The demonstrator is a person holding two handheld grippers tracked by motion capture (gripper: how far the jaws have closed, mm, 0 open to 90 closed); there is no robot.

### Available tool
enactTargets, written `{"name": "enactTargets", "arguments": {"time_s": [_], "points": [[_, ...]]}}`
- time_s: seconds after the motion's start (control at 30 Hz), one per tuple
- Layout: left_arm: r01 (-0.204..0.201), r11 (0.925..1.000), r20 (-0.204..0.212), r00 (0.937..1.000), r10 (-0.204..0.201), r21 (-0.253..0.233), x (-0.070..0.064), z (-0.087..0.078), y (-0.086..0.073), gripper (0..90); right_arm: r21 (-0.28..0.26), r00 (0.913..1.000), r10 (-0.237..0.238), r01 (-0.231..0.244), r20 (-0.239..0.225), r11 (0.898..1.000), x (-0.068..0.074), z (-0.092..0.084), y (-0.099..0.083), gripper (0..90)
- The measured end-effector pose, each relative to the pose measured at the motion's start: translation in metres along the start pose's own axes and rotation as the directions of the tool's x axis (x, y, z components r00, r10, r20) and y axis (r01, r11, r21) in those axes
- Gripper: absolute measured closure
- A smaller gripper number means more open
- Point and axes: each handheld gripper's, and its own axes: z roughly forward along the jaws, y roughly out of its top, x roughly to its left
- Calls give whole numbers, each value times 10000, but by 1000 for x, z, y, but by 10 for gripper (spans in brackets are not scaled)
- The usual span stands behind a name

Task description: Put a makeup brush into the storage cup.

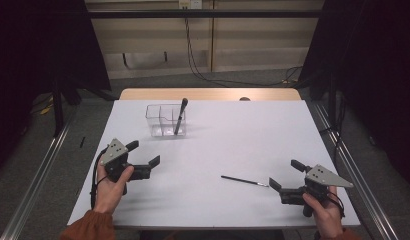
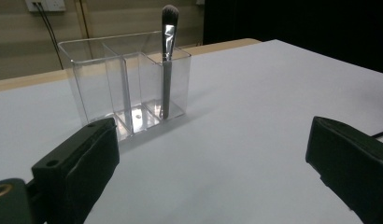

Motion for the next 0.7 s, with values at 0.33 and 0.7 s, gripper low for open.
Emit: {"name": "enactTargets", "arguments": {"time_s": [0.33, 0.7], "points": [[102, 9999, -119, 9999, -102, 2, -3, -15, -14, 33, -14, 10000, -40, 40, -21, 10000, 0, 0, 0, 0], [95, 9999, -157, 9998, -96, -81, -8, -36, -26, 26, 56, 9999, -65, 65, 93, 10000, 0, 3, 1, 0]]}}
